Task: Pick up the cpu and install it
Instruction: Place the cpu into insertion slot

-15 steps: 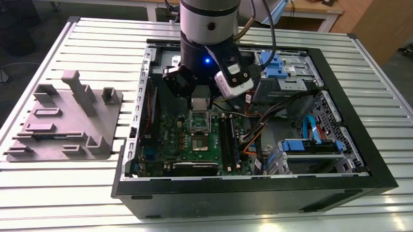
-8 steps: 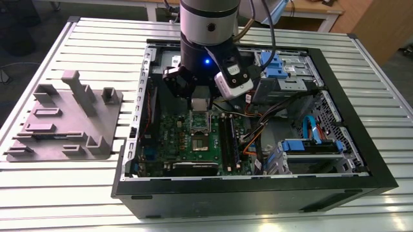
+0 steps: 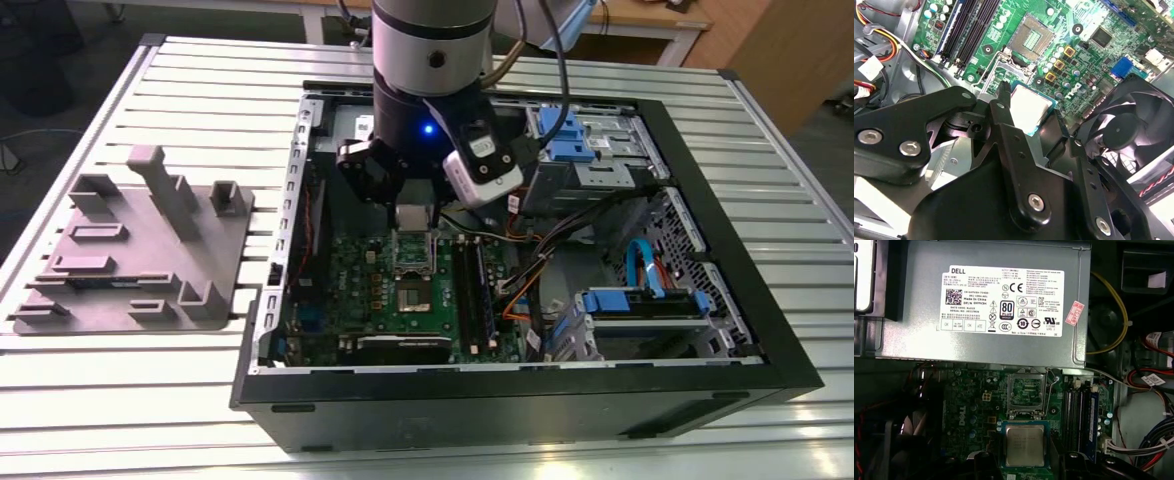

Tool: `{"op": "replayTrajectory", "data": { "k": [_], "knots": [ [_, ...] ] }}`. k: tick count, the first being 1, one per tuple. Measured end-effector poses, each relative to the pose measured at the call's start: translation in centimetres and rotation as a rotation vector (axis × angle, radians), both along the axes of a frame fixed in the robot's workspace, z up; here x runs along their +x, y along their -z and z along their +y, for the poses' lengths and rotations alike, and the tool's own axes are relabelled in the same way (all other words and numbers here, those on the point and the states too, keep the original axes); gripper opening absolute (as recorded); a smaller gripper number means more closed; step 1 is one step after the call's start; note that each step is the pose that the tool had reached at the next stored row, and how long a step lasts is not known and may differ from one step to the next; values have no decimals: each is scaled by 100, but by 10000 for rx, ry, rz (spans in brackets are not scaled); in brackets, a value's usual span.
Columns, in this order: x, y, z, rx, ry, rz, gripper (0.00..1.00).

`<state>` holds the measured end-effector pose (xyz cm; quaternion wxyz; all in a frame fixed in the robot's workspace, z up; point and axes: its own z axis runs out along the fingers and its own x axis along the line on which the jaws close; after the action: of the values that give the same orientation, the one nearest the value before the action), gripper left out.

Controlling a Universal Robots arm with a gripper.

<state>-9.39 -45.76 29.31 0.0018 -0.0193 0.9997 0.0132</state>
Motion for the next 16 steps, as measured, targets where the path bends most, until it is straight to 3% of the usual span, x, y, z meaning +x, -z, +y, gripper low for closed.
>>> {"op": "replayTrajectory", "data": {
  "k": [16],
  "knots": [
    [0, 35, 0, -8, 0, 1, 47]
  ]
}}
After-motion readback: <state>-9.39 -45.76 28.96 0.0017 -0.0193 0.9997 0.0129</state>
